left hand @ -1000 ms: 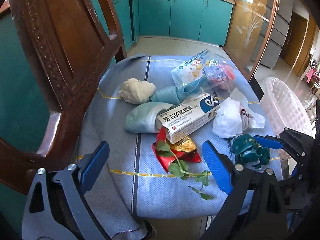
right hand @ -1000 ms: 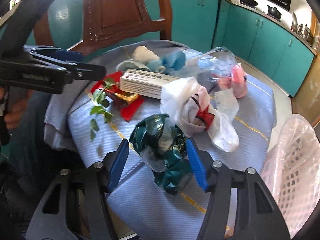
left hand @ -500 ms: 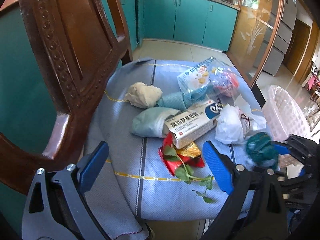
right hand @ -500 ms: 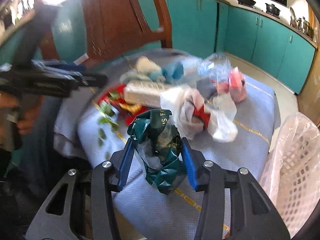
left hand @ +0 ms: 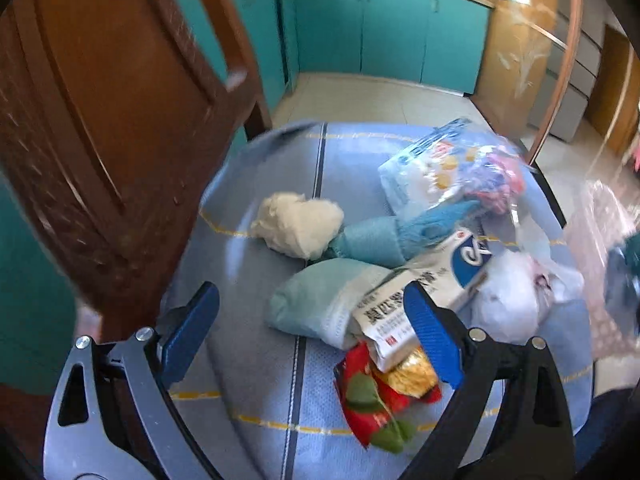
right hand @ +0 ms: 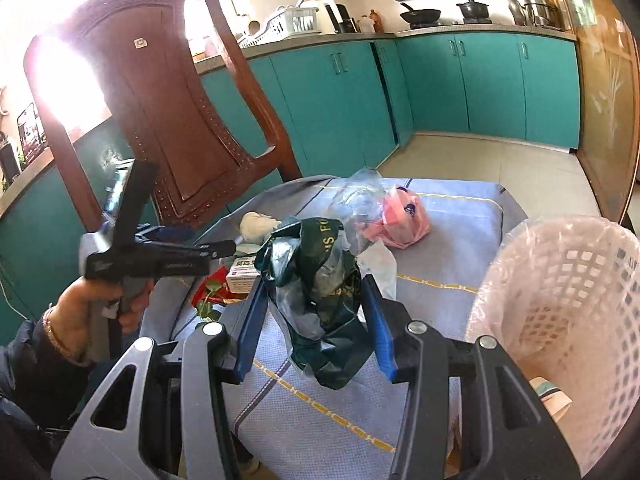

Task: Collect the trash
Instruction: 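Grasp the dark green plastic bag with the right tool, then grasp the light blue face mask with the left tool while the right tool holds the green bag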

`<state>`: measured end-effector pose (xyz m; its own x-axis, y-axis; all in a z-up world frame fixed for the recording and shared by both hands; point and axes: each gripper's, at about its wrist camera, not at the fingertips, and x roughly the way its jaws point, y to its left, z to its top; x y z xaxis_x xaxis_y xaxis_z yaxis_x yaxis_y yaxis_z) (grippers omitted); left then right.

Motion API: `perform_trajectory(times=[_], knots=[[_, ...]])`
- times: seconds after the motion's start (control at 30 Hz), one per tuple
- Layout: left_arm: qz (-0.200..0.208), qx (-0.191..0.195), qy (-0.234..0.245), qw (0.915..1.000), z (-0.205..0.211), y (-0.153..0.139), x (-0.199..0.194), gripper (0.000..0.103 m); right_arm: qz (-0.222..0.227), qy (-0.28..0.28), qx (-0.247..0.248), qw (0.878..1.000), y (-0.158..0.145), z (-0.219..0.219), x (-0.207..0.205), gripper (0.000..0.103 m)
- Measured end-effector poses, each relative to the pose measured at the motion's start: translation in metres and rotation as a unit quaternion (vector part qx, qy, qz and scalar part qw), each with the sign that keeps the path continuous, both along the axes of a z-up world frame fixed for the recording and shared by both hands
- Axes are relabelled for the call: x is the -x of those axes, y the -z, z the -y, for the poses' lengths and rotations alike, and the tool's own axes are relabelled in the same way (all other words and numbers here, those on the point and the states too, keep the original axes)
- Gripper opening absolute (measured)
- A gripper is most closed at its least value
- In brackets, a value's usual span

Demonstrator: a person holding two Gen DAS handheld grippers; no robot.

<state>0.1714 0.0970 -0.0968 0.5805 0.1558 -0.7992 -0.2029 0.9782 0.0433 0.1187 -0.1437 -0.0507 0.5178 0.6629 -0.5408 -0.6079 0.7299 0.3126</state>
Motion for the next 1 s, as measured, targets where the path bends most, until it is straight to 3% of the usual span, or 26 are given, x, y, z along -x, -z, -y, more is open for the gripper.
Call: perform_trajectory(times=[0.03,0.13,0.2,0.3,0.43,0.73,1.0], knots=[[-0.006,0.004,-0.003,1.0000,-0.003,0.004,-0.003,0.091,0.001,-0.002,0.002,1.000,0.000,-0.001,0.001,0.048],[-0.030,0.019,0.002,0.9994,-0.008,0.018,-0.010,0.070,0.000,-0.004,0.006,1.000,0.001,-0.002,0.000,0.048],[-0.034,0.045,0.008,0.9984,-0.012,0.023,-0.013,0.041,0.000,-0.003,0.007,1.000,0.001,-0.002,-0.003,0.048],[-0.030,0.054,0.007,0.9981,-0.013,0.024,-0.012,0.023,0.000,-0.003,0.008,1.000,0.001,-0.003,-0.004,0.048],[0.000,0.059,0.013,0.9982,-0.011,0.006,-0.003,0.016,0.000,0.003,0.013,1.000,0.002,-0.002,-0.004,0.048],[0.081,0.044,0.011,0.9957,-0.007,-0.040,0.018,0.016,0.000,0.008,0.016,1.000,0.003,-0.003,-0.005,0.048],[0.151,0.038,-0.013,0.9876,-0.005,-0.080,0.045,0.016,0.011,0.022,0.019,1.000,0.001,0.002,-0.004,0.048]])
